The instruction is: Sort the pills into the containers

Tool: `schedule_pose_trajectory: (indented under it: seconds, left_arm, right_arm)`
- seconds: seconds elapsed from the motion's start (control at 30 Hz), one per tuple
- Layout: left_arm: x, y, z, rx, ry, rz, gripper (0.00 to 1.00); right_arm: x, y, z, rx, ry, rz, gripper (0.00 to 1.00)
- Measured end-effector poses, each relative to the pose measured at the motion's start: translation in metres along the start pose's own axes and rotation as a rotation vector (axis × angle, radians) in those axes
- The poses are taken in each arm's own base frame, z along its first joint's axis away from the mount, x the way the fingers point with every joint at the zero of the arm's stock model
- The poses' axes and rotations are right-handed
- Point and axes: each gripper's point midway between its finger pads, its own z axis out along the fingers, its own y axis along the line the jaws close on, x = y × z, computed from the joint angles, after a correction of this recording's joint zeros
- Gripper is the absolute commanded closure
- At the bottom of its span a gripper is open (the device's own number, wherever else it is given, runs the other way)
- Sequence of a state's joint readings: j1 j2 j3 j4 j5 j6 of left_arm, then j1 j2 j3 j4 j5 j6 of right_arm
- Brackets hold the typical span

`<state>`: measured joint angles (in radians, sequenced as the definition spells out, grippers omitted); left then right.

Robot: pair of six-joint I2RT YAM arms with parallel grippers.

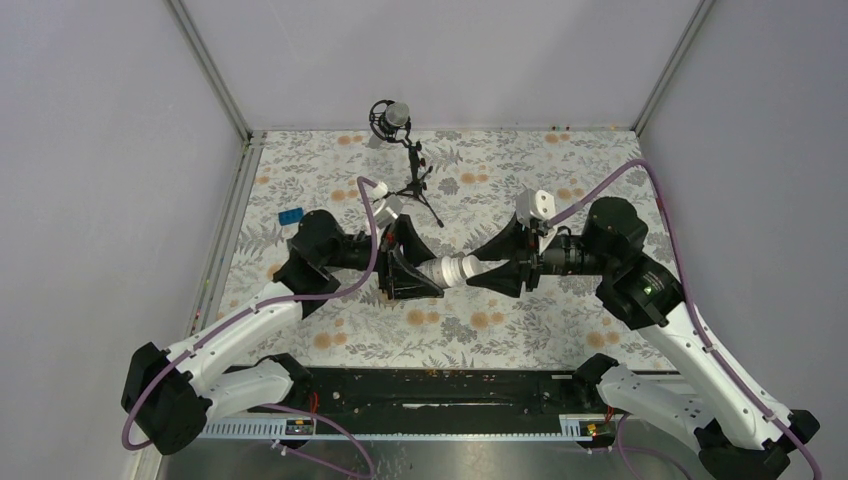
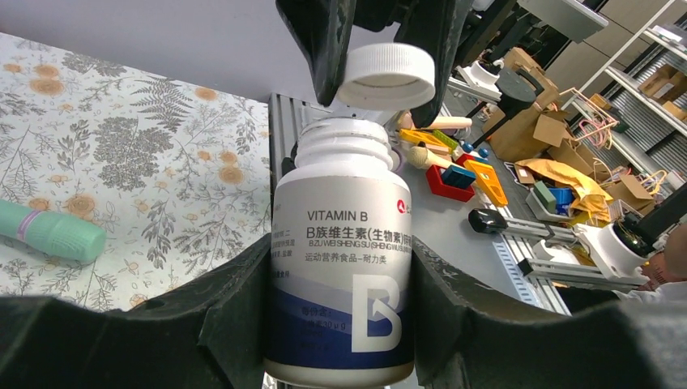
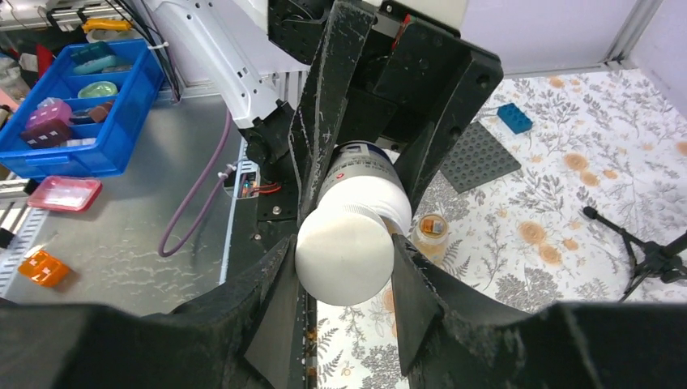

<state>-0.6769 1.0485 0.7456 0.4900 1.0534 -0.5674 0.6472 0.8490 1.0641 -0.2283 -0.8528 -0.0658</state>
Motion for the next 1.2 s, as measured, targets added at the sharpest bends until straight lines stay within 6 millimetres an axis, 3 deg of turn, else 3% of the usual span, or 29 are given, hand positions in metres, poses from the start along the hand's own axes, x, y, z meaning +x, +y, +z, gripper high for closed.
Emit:
schedule_pose_trajectory:
  seconds: [0.2,0.3,0.43,0.5,0.6,0.63,0.77,0.83,1.0,1.2]
  left_arm:
    - [0.007,0.005,-0.002,-0.030,0.019,-0.019,1.00]
    - [0.011,0.018,-0.005,-0.113,0.035,-0.018,1.00]
    - [0.017,0.042,-0.010,-0.237,0.056,0.020,1.00]
    - [0.021,0.052,-0.012,-0.289,0.067,0.041,1.00]
    - [0.024,0.064,-0.011,-0.333,0.076,0.078,1.00]
    - [0.027,0.069,-0.010,-0.343,0.082,0.086,1.00]
    - [0.049,0.091,-0.006,-0.386,0.110,0.082,1.00]
    - [0.064,0.103,-0.005,-0.411,0.130,0.064,1.00]
    - [0.100,0.132,-0.005,-0.488,0.160,0.036,1.00]
    - [0.123,0.158,-0.004,-0.563,0.148,0.042,1.00]
  right_arm:
    - [-0.004,-0.014,0.000,0.079,-0.004,0.006,0.81]
    - [-0.003,-0.041,-0.005,0.256,-0.007,0.085,0.80]
    - [0.018,-0.081,-0.023,0.547,0.023,0.256,0.80]
    - [0.036,-0.096,-0.033,0.668,0.046,0.330,0.81]
    - [0.086,-0.111,-0.046,0.823,0.123,0.443,0.81]
    - [0.111,-0.114,-0.051,0.868,0.170,0.489,0.82]
    - [0.198,-0.109,-0.066,0.987,0.354,0.655,0.81]
    - [0.225,-0.105,-0.068,1.018,0.416,0.720,0.81]
    - [0.281,-0.101,-0.072,1.097,0.522,0.857,0.81]
    - [0.317,-0.098,-0.078,1.172,0.576,0.935,0.78]
